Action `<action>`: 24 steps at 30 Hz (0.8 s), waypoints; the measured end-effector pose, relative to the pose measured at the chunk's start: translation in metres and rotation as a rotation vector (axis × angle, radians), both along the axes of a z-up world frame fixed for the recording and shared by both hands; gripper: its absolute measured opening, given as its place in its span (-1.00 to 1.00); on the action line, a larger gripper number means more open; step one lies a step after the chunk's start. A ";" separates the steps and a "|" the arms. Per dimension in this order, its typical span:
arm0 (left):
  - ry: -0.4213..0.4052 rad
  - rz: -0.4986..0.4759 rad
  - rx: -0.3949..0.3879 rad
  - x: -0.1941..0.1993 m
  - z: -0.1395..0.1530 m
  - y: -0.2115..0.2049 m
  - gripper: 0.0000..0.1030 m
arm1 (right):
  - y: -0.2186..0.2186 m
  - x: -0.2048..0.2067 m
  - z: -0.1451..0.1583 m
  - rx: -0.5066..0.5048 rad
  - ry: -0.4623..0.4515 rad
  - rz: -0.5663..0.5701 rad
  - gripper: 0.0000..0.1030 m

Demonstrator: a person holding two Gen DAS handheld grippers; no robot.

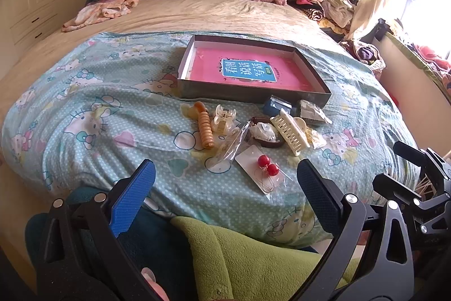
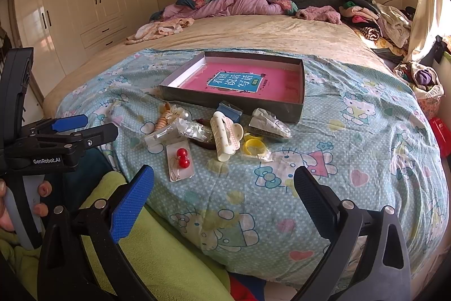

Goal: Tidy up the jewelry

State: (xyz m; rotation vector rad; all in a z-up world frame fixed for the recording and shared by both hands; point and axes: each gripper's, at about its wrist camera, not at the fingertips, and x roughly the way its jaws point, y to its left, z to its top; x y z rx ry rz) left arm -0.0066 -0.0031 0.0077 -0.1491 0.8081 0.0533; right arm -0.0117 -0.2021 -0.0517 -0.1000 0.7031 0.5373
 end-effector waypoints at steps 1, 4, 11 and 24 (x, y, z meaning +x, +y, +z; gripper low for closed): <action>-0.001 0.000 0.000 0.000 0.000 0.000 0.82 | 0.000 0.000 0.000 0.000 0.000 0.001 0.92; -0.003 0.000 0.002 0.000 0.000 0.000 0.82 | 0.000 0.000 0.000 -0.001 0.001 0.001 0.92; -0.002 -0.001 0.003 0.000 0.001 -0.002 0.82 | 0.000 0.000 0.000 0.001 0.001 0.001 0.92; -0.005 -0.005 0.006 -0.001 0.009 -0.012 0.82 | 0.001 0.000 -0.001 0.006 0.005 0.002 0.92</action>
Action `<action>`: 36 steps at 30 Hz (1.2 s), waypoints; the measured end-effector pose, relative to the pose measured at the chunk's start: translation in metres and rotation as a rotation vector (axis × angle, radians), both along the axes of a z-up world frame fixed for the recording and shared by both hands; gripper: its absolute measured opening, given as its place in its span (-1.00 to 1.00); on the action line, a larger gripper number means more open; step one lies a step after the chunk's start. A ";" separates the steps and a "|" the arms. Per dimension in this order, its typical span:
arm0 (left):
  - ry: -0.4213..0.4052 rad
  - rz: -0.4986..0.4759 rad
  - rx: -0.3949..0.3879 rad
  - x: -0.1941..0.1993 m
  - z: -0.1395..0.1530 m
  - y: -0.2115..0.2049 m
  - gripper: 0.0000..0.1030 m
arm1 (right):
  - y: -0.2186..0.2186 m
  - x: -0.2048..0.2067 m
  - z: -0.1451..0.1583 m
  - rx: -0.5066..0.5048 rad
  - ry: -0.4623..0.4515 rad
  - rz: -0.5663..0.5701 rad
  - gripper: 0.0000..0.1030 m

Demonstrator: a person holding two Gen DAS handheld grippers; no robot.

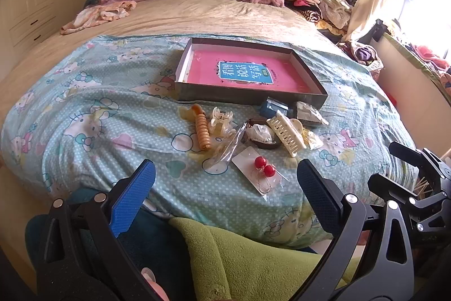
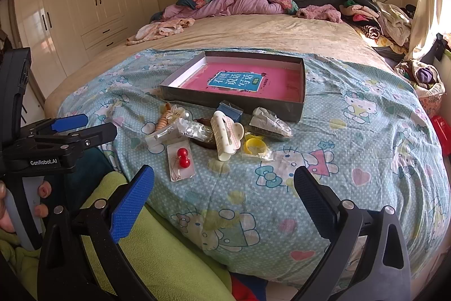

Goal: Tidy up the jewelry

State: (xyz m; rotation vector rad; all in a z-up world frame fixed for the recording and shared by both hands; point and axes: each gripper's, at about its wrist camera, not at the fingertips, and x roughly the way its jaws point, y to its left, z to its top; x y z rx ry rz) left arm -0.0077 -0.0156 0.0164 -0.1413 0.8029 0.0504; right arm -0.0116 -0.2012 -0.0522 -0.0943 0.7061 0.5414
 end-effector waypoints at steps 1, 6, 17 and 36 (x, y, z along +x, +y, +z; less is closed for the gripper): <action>0.000 0.001 0.001 0.000 0.000 0.000 0.82 | 0.000 0.000 0.000 0.000 0.000 0.001 0.92; -0.002 0.002 0.003 -0.001 0.000 0.000 0.82 | 0.001 0.000 -0.001 0.002 0.003 0.004 0.92; -0.003 0.007 0.010 0.003 -0.002 0.005 0.82 | 0.006 0.003 -0.002 0.006 0.008 0.030 0.92; 0.032 0.042 -0.019 0.006 -0.020 0.024 0.82 | 0.000 0.030 0.001 0.032 0.007 0.021 0.92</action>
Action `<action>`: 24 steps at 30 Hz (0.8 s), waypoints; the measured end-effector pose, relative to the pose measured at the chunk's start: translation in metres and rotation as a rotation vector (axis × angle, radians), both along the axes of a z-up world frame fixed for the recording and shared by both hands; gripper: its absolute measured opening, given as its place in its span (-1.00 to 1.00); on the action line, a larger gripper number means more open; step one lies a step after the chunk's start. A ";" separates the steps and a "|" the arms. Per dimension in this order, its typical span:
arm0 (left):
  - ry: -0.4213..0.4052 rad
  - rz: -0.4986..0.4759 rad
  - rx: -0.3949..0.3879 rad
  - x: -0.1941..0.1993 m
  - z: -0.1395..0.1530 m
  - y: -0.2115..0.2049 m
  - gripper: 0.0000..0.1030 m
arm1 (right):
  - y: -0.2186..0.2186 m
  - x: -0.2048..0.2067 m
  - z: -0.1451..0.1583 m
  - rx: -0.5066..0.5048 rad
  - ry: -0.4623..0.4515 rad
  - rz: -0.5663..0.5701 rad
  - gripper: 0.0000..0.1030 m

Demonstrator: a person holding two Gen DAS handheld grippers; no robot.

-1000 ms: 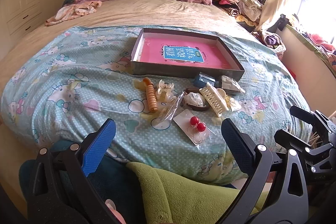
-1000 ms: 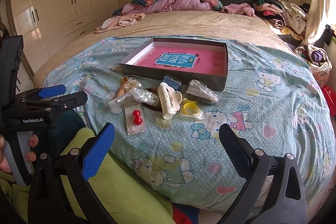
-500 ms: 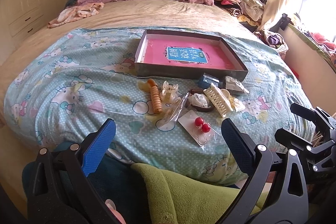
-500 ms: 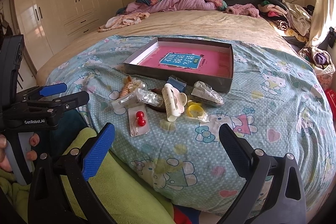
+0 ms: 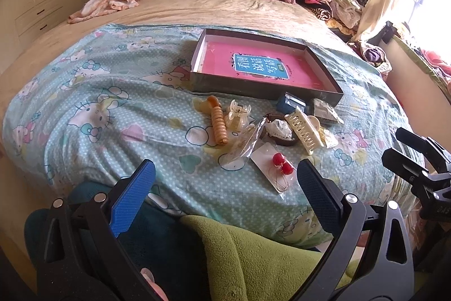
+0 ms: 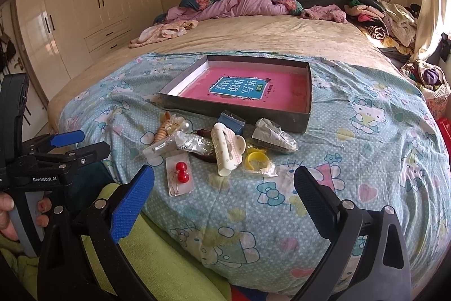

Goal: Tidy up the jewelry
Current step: 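Grasp the red-bead earring packet with the left tool while the right tool grasps the clear plastic bag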

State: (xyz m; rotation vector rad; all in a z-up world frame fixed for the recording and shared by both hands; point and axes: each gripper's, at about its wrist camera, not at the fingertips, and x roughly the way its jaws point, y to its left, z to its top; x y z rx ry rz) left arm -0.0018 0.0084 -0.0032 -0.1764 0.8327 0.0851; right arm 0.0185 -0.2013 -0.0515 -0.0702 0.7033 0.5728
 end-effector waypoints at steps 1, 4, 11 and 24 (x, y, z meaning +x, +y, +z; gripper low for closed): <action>0.004 -0.002 -0.006 0.001 -0.001 0.001 0.82 | -0.001 0.002 0.000 -0.001 -0.002 -0.003 0.92; 0.022 -0.026 -0.041 0.004 -0.007 0.000 0.82 | -0.003 0.010 0.000 -0.002 -0.001 -0.016 0.92; 0.082 -0.110 -0.090 0.017 -0.021 -0.017 0.82 | -0.013 0.029 -0.005 -0.011 0.008 -0.055 0.92; 0.178 -0.183 -0.174 0.046 -0.051 -0.040 0.82 | -0.026 0.068 -0.021 -0.020 0.046 -0.091 0.92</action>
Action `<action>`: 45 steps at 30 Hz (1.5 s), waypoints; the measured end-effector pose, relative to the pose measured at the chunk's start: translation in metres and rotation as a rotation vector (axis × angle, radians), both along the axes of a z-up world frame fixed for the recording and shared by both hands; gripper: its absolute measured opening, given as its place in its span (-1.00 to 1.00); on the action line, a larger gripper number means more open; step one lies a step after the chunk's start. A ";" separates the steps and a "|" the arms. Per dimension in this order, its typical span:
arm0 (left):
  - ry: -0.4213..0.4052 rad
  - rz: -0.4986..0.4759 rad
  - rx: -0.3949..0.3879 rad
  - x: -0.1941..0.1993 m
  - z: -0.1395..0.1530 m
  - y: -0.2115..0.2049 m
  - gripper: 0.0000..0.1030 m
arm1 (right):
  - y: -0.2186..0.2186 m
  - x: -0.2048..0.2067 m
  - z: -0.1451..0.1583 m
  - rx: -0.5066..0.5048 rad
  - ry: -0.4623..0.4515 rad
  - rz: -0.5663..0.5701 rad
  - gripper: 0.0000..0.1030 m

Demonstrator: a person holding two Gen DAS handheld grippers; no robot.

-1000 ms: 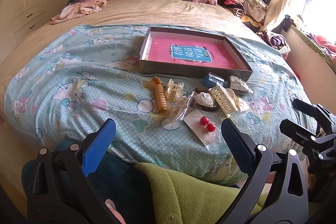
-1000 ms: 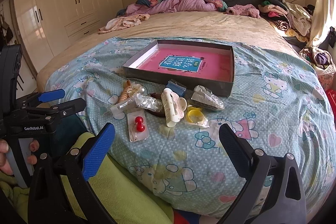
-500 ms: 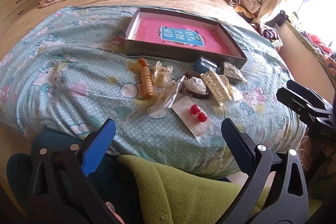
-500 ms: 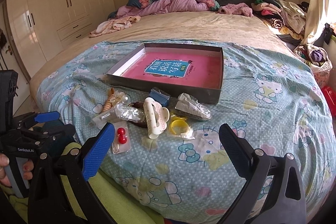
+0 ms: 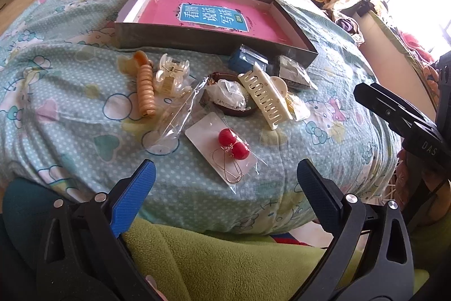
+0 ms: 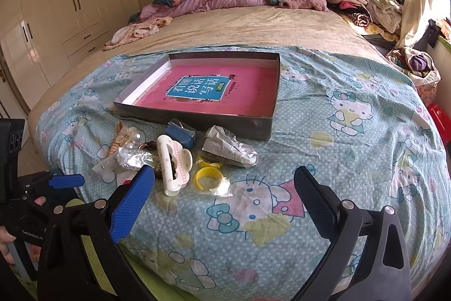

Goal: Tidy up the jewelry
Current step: 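Grasp the red-bead earring packet with the left tool while the right tool grasps the clear plastic bag, then carry the red-bead packet with the left tool while the right tool carries the bag into the pink box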

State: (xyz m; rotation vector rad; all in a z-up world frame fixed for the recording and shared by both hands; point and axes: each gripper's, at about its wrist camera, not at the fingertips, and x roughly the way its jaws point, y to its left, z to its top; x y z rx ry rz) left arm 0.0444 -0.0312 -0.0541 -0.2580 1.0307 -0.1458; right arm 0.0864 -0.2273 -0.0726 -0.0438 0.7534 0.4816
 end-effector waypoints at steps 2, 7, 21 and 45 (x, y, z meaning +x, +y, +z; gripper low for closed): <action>0.012 -0.008 -0.006 0.004 -0.005 -0.004 0.80 | -0.001 0.007 -0.002 -0.003 0.000 -0.004 0.92; 0.043 -0.010 -0.044 0.014 -0.016 -0.006 0.42 | -0.003 0.023 -0.009 -0.002 0.008 0.005 0.92; 0.081 0.033 -0.065 0.026 -0.031 -0.001 0.03 | 0.009 0.078 -0.051 -0.025 0.085 0.066 0.85; -0.001 -0.003 -0.092 0.016 -0.017 0.003 -0.54 | 0.000 0.083 -0.065 0.111 0.127 0.109 0.14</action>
